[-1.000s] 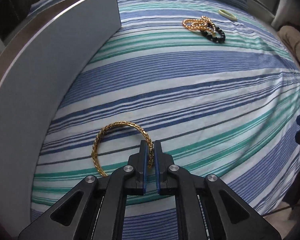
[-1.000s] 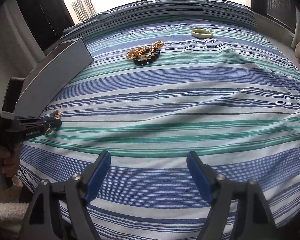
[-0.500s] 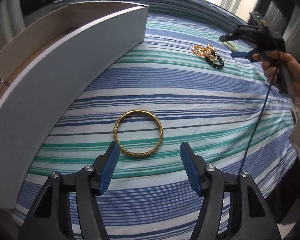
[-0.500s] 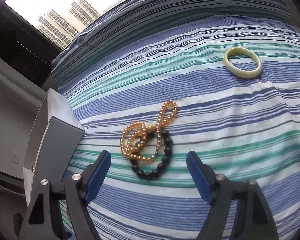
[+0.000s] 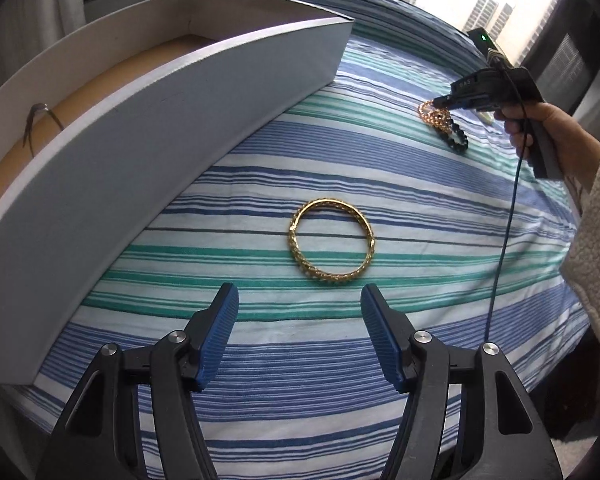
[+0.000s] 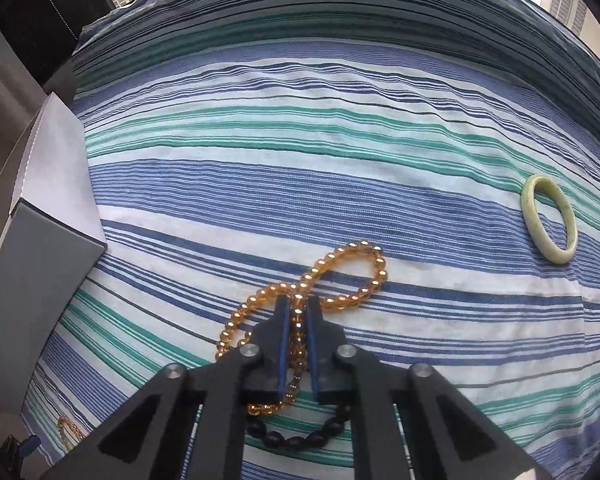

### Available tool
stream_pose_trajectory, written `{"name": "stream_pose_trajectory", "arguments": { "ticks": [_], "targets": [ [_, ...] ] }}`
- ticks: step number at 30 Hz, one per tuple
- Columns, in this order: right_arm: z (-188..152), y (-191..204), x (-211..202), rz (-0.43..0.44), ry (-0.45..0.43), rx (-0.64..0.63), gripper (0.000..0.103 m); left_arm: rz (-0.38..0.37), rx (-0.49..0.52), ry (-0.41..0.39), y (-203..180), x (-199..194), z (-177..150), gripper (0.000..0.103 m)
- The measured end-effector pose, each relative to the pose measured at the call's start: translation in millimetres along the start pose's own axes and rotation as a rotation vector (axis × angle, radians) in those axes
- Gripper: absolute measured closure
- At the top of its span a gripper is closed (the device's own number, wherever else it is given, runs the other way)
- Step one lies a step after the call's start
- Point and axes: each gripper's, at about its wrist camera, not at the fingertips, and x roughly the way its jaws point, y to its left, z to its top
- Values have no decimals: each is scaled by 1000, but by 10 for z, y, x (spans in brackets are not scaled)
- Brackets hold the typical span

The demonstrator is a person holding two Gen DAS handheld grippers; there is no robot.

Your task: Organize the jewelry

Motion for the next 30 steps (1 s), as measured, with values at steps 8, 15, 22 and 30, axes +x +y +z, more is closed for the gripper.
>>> {"name": "stream_pose_trajectory", "arguments": {
  "ticks": [8,15,22,30],
  "targets": [
    [-267,165,-649,171,-145,37,95,14,-24,-11,114,-72,-66,38],
    [-673,288,-1385,289,-261,7,95,27,-30,-23,181,-138,-101,38],
    [-1283,442,-1897,381,-339,-4,95,23,31,-45,104,-277,-145,38],
    [-2089,496,-2215,383,-413,6,95,76,138,-42,-78,-278,-182,31]
  ]
}}
